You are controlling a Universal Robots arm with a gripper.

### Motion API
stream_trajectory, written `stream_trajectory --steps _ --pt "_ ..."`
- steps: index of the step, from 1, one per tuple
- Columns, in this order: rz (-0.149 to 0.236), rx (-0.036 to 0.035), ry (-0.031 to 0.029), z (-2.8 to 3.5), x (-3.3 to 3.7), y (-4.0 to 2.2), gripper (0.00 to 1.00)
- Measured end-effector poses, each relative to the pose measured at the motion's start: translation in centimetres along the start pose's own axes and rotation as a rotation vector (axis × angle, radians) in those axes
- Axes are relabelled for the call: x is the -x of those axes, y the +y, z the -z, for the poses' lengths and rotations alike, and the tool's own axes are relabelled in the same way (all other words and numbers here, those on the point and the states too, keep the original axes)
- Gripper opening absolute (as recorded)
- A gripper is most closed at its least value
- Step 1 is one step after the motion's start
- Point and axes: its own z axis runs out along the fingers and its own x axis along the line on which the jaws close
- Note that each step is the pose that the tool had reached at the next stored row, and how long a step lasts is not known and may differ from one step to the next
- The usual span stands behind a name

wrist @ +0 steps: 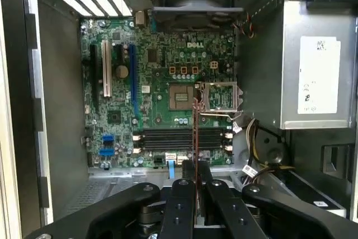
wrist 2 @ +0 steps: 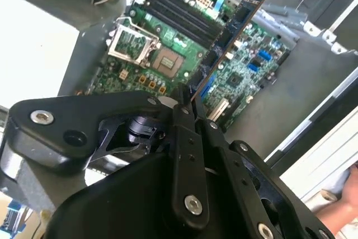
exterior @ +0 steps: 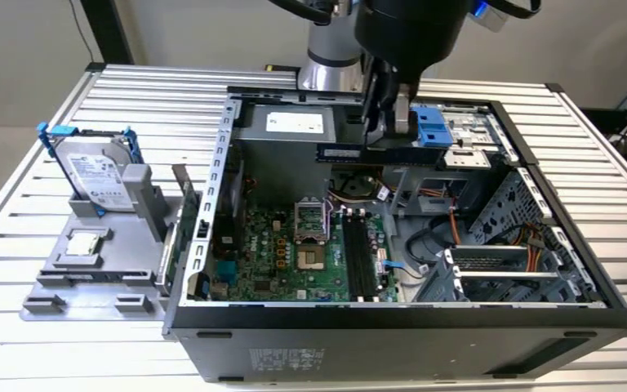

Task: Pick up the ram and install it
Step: 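Pick up the ram and move it above insertion slot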

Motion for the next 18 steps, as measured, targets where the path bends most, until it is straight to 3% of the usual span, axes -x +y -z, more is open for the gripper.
stream_trajectory --steps 18 --pt "-0.08 -0.0039 0.0002 -0.13 0.6 -2.76 0.0"
